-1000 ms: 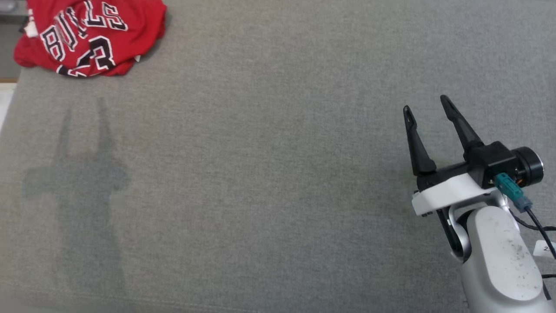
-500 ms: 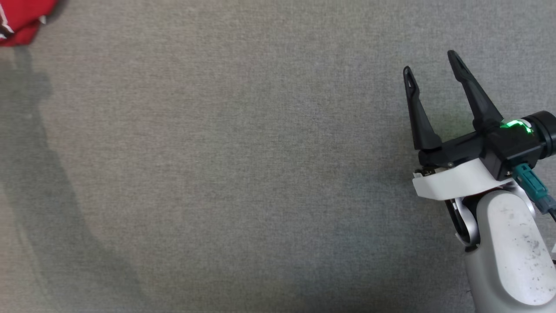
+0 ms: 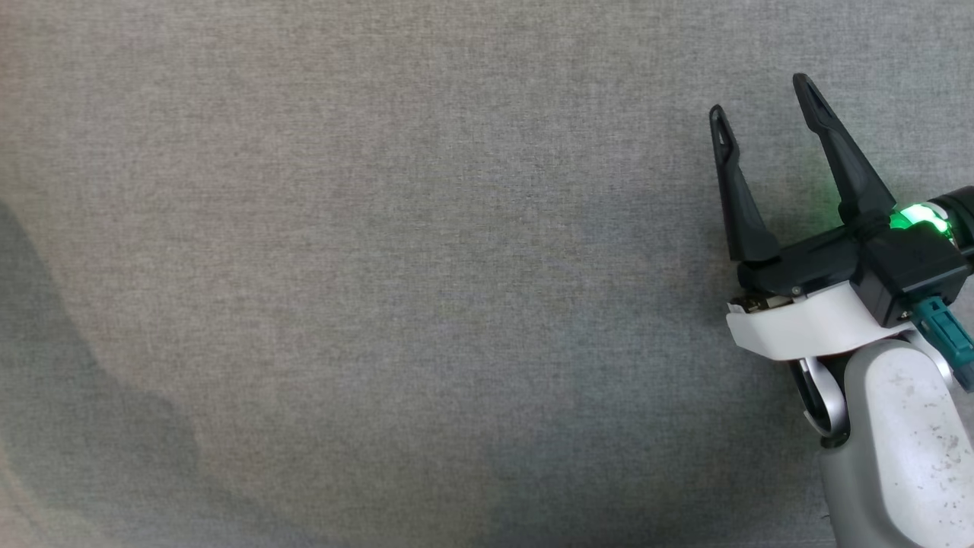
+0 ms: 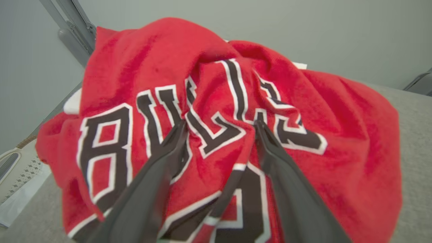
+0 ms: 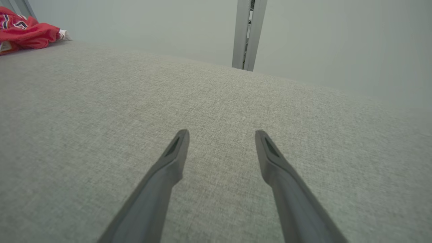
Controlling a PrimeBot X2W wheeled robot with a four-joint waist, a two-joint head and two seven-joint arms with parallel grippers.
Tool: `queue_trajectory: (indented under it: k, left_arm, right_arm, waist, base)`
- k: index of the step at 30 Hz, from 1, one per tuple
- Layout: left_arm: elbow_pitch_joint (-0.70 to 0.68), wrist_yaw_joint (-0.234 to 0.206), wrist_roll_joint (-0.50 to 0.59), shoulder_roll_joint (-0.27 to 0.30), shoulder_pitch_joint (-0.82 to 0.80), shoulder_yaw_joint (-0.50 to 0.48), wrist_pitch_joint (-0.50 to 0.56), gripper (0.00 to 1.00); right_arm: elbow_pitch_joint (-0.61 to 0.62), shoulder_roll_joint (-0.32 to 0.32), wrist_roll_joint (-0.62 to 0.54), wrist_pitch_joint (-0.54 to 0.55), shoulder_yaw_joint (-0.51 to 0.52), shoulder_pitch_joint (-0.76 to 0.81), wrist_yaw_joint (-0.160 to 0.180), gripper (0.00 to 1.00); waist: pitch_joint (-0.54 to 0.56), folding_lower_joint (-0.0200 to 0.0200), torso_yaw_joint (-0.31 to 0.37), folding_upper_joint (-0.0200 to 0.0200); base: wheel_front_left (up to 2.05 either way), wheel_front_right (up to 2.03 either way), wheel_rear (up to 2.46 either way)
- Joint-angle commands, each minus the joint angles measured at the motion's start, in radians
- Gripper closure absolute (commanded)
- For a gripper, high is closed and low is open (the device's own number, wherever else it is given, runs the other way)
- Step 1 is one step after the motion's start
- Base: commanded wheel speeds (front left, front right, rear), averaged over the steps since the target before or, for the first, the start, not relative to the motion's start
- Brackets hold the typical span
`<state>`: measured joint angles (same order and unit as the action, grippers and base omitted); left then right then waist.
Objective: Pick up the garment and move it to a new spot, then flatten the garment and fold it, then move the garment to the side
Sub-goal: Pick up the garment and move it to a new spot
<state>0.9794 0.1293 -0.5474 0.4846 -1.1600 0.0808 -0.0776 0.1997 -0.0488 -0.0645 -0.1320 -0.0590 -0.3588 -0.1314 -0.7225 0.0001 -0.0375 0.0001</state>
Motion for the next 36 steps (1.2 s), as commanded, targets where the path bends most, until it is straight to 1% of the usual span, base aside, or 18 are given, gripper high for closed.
queue_trajectory:
  k: [1,2,3,4,5,6,9,13,17,21,24,28,32,36]
  left_arm:
    - [0.019,0.002,-0.007,0.004,-0.02,0.011,0.018,0.0]
    - [0.033,0.002,-0.012,0.002,-0.024,0.019,0.033,0.09]
    - [0.045,0.002,-0.014,0.003,-0.027,0.027,0.045,0.47]
    - [0.059,0.002,-0.014,0.005,-0.031,0.038,0.06,0.69]
    - [0.066,0.002,-0.016,0.005,-0.033,0.045,0.067,0.97]
    - [0.074,0.002,-0.021,0.004,-0.035,0.05,0.07,1.0]
    - [0.087,0.002,-0.033,0.011,-0.036,0.062,0.055,1.0]
    - [0.089,0.002,-0.037,0.041,-0.035,0.077,0.017,1.0]
    - [0.084,0.001,-0.03,0.076,-0.023,0.101,-0.03,1.0]
    - [0.058,0.002,-0.022,0.106,-0.017,0.143,-0.049,1.0]
    - [0.012,0.002,-0.023,0.127,-0.012,0.194,-0.052,1.0]
    - [-0.071,0.001,-0.032,0.138,-0.002,0.273,-0.042,1.0]
    - [-0.17,0.001,-0.028,0.137,0.022,0.373,-0.022,1.0]
    - [-0.297,0.001,-0.045,0.112,0.048,0.466,-0.005,1.0]
  right_arm:
    - [0.006,-0.003,-0.005,0.0,0.0,0.006,0.002,0.0]
    - [0.007,-0.003,-0.004,0.0,0.001,0.006,0.002,0.0]
    - [0.007,-0.003,-0.003,-0.001,0.002,0.006,0.002,0.0]
    - [0.007,-0.003,-0.002,-0.002,0.003,0.005,0.002,0.0]
    - [0.005,-0.003,-0.001,-0.003,0.004,0.003,0.002,0.0]
    - [0.003,-0.003,0.001,-0.006,0.006,0.0,0.002,0.0]
    - [-0.005,-0.003,0.008,-0.015,0.008,-0.007,0.002,0.0]
    - [-0.029,-0.003,0.021,-0.033,0.003,-0.014,0.002,0.0]
    - [-0.07,-0.003,0.043,-0.055,-0.004,-0.016,0.002,0.0]
    - [-0.122,-0.003,0.066,-0.075,-0.007,-0.011,0.002,0.0]
    - [-0.164,-0.003,0.087,-0.091,-0.008,0.004,0.002,0.0]
    - [-0.219,-0.003,0.116,-0.11,-0.007,0.027,0.002,0.0]
    - [-0.267,-0.003,0.142,-0.121,-0.004,0.054,0.002,0.0]
    - [-0.302,-0.003,0.165,-0.129,0.002,0.08,0.002,0.0]
  waist:
    - [-0.011,-0.0001,0.01,-0.0001]
    - [-0.013,-0.0001,0.012,-0.0001]
    - [-0.015,-0.0001,0.013,-0.0001]
    - [-0.017,-0.0001,0.014,-0.0001]
    - [-0.018,-0.0001,0.014,-0.0001]
    - [-0.018,-0.0001,0.015,-0.0001]
    - [-0.011,-0.0001,0.013,-0.0001]
    - [0.02,-0.0001,0.011,-0.0001]
    - [0.076,-0.0001,0.015,-0.0001]
    - [0.153,-0.0001,0.025,-0.0001]
    - [0.22,-0.0001,0.037,-0.0001]
    - [0.309,-0.0001,0.055,-0.0001]
    - [0.396,-0.0001,0.082,-0.0001]
    - [0.468,-0.0001,0.112,-0.0001]
  base:
    - [0.0,0.0,0.0]
    - [0.0,0.0,0.0]
    - [0.0,0.0,0.0]
    - [0.0,0.0,0.0]
    - [0.0,0.0,0.0]
    - [0.0,0.0,0.0]
    - [0.0,0.0,0.0]
    - [0.0,0.0,0.0]
    - [0.0,0.0,0.0]
    - [0.0,0.0,0.0]
    - [0.0,0.0,0.0]
    - [0.0,0.0,0.0]
    - [0.0,0.0,0.0]
    - [0.0,0.0,0.0]
